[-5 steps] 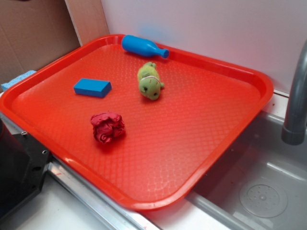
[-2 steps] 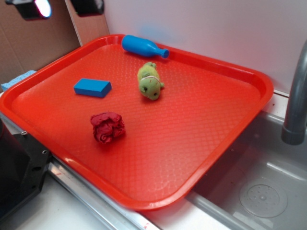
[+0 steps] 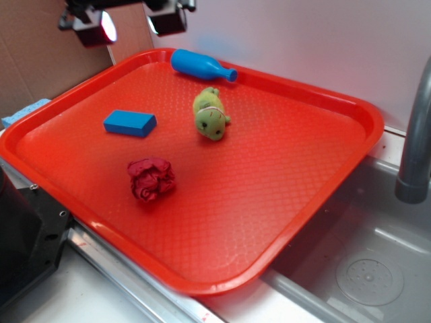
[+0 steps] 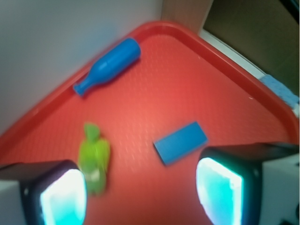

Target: Grab the green animal.

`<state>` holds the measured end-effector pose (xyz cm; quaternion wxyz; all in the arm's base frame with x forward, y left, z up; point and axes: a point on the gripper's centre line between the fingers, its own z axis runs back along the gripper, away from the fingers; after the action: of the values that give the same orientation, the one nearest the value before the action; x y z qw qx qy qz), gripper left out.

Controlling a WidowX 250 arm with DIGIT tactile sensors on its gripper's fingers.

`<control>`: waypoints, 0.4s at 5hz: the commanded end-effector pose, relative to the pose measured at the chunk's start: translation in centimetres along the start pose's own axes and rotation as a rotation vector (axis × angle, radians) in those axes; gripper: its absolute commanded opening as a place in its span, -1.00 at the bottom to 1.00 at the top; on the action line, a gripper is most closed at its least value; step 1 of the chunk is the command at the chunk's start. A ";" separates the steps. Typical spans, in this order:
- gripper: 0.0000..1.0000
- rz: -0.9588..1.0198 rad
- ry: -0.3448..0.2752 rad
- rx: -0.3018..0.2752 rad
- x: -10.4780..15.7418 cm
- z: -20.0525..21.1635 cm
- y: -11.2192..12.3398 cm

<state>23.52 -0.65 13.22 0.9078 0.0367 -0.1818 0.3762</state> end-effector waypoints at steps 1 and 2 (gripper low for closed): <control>1.00 -0.024 0.020 -0.031 0.1 -4.6 -2.6; 1.00 -0.067 0.047 -0.033 -0.7 -7.0 -3.9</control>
<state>26.93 -2.40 5.12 0.9267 0.0328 -0.1380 0.3481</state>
